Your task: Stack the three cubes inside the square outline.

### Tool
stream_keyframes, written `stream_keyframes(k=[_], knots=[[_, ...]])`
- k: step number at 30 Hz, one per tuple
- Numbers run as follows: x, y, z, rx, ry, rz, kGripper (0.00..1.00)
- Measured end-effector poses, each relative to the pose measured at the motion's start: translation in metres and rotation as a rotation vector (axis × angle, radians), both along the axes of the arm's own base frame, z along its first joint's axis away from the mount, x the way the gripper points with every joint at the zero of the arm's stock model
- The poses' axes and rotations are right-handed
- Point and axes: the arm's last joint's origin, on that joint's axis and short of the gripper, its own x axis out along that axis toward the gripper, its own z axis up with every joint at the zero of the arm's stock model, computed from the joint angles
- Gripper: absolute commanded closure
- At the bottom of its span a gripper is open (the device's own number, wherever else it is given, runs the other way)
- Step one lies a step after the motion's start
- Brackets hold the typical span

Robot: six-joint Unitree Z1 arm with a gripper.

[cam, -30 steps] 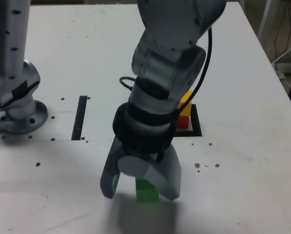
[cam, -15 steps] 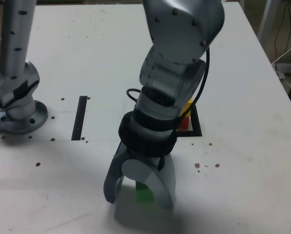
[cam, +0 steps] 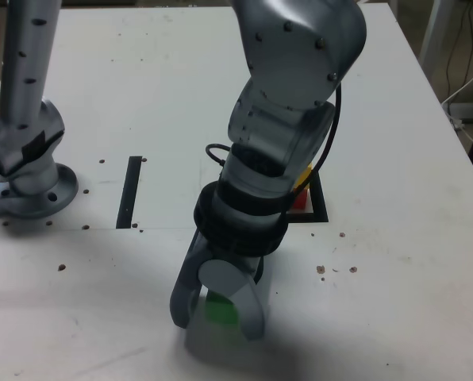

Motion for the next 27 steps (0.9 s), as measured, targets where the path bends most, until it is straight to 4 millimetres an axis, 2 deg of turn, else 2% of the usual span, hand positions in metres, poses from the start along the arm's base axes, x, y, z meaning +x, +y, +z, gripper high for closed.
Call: stream_keyframes(k=[16, 19, 22, 27], knots=[[-0.003, 0.003, 0.002, 0.028, 0.008, 0.003, 0.78], [-0.006, 0.006, 0.016, 0.071, 0.007, 0.012, 0.78], [-0.005, 0.013, 0.040, 0.128, -0.020, 0.025, 0.78], [-0.003, 0.035, 0.073, 0.184, -0.063, 0.058, 0.78]])
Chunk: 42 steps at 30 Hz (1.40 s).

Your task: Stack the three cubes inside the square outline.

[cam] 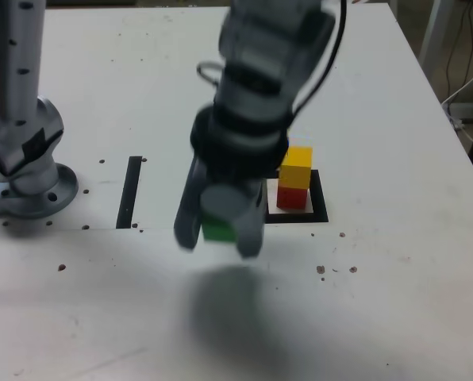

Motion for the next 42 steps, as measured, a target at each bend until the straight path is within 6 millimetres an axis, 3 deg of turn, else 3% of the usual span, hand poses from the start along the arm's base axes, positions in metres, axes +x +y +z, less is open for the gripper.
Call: stream_keyframes(k=[9, 18, 27, 42], knots=[[0.011, 0.039, 0.044, 0.007, -0.078, 0.031, 0.78], [0.024, 0.073, 0.057, -0.013, -0.111, 0.035, 0.78], [0.053, 0.099, 0.048, -0.043, -0.102, -0.002, 0.78], [0.069, 0.106, 0.035, -0.063, -0.073, -0.036, 0.78]])
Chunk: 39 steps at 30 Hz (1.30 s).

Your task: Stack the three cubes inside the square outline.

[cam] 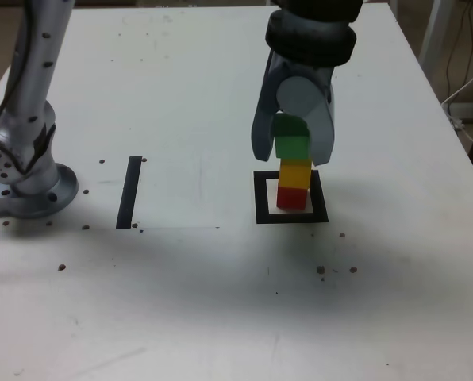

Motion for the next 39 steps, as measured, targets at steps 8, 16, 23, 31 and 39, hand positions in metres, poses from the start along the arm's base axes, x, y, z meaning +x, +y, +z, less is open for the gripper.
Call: stream_keyframes(k=[8, 16, 23, 31, 39], knots=[[0.006, 0.005, -0.005, -0.002, 0.006, 0.003, 0.78], [0.009, 0.009, -0.008, 0.000, 0.013, 0.010, 0.78], [0.011, 0.009, -0.012, -0.001, 0.019, 0.011, 0.41], [0.011, 0.009, -0.017, -0.003, 0.037, 0.013, 0.01], [0.010, 0.010, -0.019, 0.002, 0.040, 0.012, 0.00]])
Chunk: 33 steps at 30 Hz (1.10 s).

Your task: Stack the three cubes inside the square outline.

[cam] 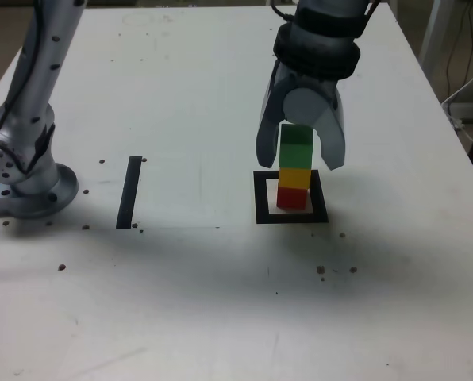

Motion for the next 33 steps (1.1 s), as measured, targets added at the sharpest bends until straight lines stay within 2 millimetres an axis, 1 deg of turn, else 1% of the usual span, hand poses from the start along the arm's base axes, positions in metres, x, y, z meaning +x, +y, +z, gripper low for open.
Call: stream_keyframes(k=[2, 4, 8, 12, 19, 22, 27, 33], knots=[[0.000, 0.001, 0.002, 0.013, -0.006, -0.003, 0.00], [-0.003, 0.002, 0.008, 0.030, -0.025, -0.004, 0.00], [-0.017, 0.005, 0.030, 0.068, -0.081, 0.005, 0.00], [-0.045, 0.007, 0.052, 0.093, -0.118, 0.022, 0.00], [-0.102, 0.012, 0.055, 0.131, -0.082, 0.072, 0.00], [-0.122, 0.014, 0.051, 0.127, -0.087, 0.095, 0.00], [-0.141, 0.013, 0.032, 0.079, -0.136, 0.126, 0.00], [-0.159, 0.012, -0.003, 0.031, -0.131, 0.135, 0.00]])
